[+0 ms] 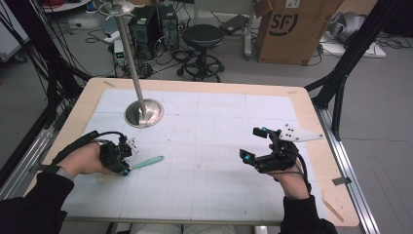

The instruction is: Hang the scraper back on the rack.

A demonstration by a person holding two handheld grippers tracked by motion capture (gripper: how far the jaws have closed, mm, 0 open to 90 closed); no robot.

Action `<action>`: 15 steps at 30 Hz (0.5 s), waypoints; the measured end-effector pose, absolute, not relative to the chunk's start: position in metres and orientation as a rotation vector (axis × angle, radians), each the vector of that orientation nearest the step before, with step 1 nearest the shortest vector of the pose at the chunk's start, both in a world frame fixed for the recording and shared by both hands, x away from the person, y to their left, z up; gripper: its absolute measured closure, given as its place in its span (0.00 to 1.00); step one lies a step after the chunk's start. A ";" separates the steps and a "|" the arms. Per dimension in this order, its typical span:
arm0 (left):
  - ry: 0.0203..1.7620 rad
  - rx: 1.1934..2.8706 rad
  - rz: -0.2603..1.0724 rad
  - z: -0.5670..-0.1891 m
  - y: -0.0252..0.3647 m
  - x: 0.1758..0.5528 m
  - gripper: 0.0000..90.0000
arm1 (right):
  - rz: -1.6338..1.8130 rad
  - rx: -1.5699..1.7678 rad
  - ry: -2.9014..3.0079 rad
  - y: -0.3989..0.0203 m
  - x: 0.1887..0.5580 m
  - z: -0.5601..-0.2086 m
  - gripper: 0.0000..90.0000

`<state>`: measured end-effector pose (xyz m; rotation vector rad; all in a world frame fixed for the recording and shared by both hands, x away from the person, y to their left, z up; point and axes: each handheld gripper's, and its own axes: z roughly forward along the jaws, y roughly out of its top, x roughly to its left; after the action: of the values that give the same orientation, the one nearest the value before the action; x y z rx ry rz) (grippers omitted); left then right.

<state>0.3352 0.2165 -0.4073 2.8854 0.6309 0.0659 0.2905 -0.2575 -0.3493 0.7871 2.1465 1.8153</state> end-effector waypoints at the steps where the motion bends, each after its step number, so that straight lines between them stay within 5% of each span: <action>1: 0.631 2.879 0.064 -0.408 0.217 0.335 0.89 | 1.817 0.790 2.148 -0.258 0.290 -0.349 0.02; 15: 0.694 2.582 0.161 -0.381 0.250 0.328 0.89 | 1.818 0.798 2.126 -0.262 0.291 -0.349 0.02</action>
<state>0.3276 0.2499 -0.3809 2.5823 0.6938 0.1614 0.2906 -0.2623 -0.3492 0.7980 2.1259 1.8178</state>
